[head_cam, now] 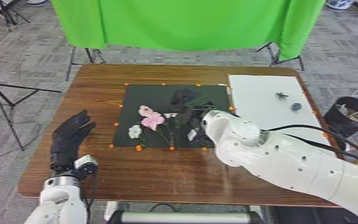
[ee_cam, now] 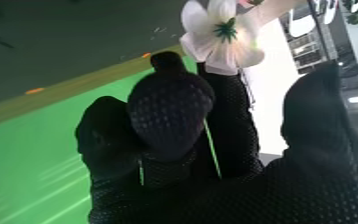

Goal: Arrange flowers

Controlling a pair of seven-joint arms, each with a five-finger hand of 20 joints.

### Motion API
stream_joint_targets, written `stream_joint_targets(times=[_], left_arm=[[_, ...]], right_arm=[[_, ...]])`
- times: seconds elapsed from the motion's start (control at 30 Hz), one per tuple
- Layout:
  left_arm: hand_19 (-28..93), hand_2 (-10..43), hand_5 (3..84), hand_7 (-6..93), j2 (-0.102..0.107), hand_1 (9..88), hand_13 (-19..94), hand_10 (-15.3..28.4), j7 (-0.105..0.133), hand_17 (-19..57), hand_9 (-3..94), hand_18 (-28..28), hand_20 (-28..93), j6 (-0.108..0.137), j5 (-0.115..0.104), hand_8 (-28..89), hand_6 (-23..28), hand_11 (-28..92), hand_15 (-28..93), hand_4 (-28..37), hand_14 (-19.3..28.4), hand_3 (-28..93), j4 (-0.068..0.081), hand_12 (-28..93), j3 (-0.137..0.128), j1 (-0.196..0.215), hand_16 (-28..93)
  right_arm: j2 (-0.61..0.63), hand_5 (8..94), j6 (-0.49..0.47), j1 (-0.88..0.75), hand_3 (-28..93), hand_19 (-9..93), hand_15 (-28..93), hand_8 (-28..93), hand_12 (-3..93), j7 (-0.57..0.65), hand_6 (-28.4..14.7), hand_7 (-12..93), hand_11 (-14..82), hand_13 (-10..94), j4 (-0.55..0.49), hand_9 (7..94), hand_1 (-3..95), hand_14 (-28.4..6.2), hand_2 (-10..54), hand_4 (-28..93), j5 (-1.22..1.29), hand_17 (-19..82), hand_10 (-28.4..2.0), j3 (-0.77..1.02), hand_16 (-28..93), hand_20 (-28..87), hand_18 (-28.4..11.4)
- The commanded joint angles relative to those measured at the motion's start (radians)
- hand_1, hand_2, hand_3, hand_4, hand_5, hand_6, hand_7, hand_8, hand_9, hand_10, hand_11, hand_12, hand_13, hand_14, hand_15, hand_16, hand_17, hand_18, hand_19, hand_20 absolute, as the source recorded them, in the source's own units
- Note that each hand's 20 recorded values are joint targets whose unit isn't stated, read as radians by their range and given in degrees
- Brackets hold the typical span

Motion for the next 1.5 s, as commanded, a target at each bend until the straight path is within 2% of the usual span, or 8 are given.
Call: stream_joint_targets(times=[0.03,0.2,0.53,0.9,0.93,1.17,1.3,1.5], left_arm=[[21,1.7,49.3,19.9,-0.007,29.7,38,12.2,-0.017,7.2,41.6,14.9,22,-0.01,0.006,-9,1.3,22,30,-16.2,16.0,71,0.001,12,-0.003,0.008,1],[21,1.8,49.3,20.1,-0.006,29.6,38,12.2,-0.019,7.2,41.5,14.9,22,-0.011,0.008,-9,1.2,22,30,-16.1,16.0,71,0.002,12,-0.002,0.005,1],[21,0.2,50.7,20.4,-0.006,29.1,38,12.2,-0.023,7.4,42.6,14.7,22,-0.012,0.01,-9,1.0,22,31,-17.3,16.1,74,0.003,13,-0.001,0.0,1],[21,0.0,50.8,19.4,-0.003,29.5,38,12.5,-0.012,7.1,42.9,14.9,21,0.009,0.002,-9,1.3,22,31,-17.9,16.6,74,0.003,13,0.002,-0.004,1],[21,0.1,50.8,19.3,-0.001,29.5,38,12.5,-0.002,7.1,42.9,14.9,21,0.006,-0.002,-9,1.3,22,31,-17.9,16.6,74,-0.007,13,-0.007,0.017,1],[21,0.7,50.5,19.5,-0.004,29.5,38,12.5,0.003,7.0,42.8,14.9,22,0.012,-0.005,-9,1.2,22,31,-17.7,16.7,73,-0.017,13,-0.011,0.031,1],[21,1.0,50.4,19.6,-0.005,29.6,38,12.5,0.006,7.1,42.8,14.9,22,0.009,-0.005,-9,1.2,22,31,-17.6,16.6,73,-0.009,13,-0.007,0.023,1],[21,1.4,50.2,19.8,-0.005,29.7,38,12.5,0.001,7.1,42.6,14.9,22,0.013,-0.003,-9,1.2,22,31,-17.6,16.6,72,-0.012,13,-0.009,0.024,1]], right_arm=[[-0.003,74.6,0.008,-0.014,48,93,60,-10,10.9,0.006,-1.0,12,7.2,88,-0.012,58.4,17.0,-6.7,20.5,-20,0.05,59,-14.6,0.012,28,53,-17.4],[0.004,68.5,0.002,-0.02,40,93,60,-9,10.0,-0.002,-1.1,10,6.8,86,-0.019,55.5,10.7,-8.3,23.1,-21,0.073,57,-14.9,0.016,27,52,-18.5],[0.035,53.6,0.055,-0.044,43,93,60,-8,10.2,-0.02,-1.6,8,6.3,85,-0.043,52.1,11.2,-9.4,20.2,-20,0.071,56,-15.9,0.11,27,49,-19.0],[0.244,52.5,0.158,-0.11,59,93,61,-7,13.9,0.036,-2.6,8,7.8,84,-0.093,55.2,26.3,-8.2,-3.9,-13,-0.162,55,-16.4,0.294,26,47,-17.9],[0.264,52.5,0.165,-0.116,59,93,61,-7,14.8,0.046,-2.7,9,7.9,83,-0.083,55.7,26.2,-8.1,-6.2,-13,-0.188,55,-16.4,0.306,26,47,-17.8],[0.369,52.7,0.058,-0.231,53,93,61,-6,18.9,0.154,-4.7,7,9.5,83,-0.036,59.3,17.6,-8.6,-9.5,-20,-0.259,54,-17.7,0.477,26,47,-18.4],[0.393,54.3,-0.012,-0.28,57,93,61,-6,20.3,0.2,-5.1,7,13.8,83,0.01,64.6,16.4,-8.7,-9.5,-19,-0.261,55,-17.9,0.536,26,47,-18.5],[0.399,59.3,-0.062,-0.321,63,93,61,-6,21.7,0.259,-2.8,10,19.4,84,0.063,72.8,25.4,-7.9,-9.5,-16,-0.285,56,-16.1,0.556,26,47,-18.0]])
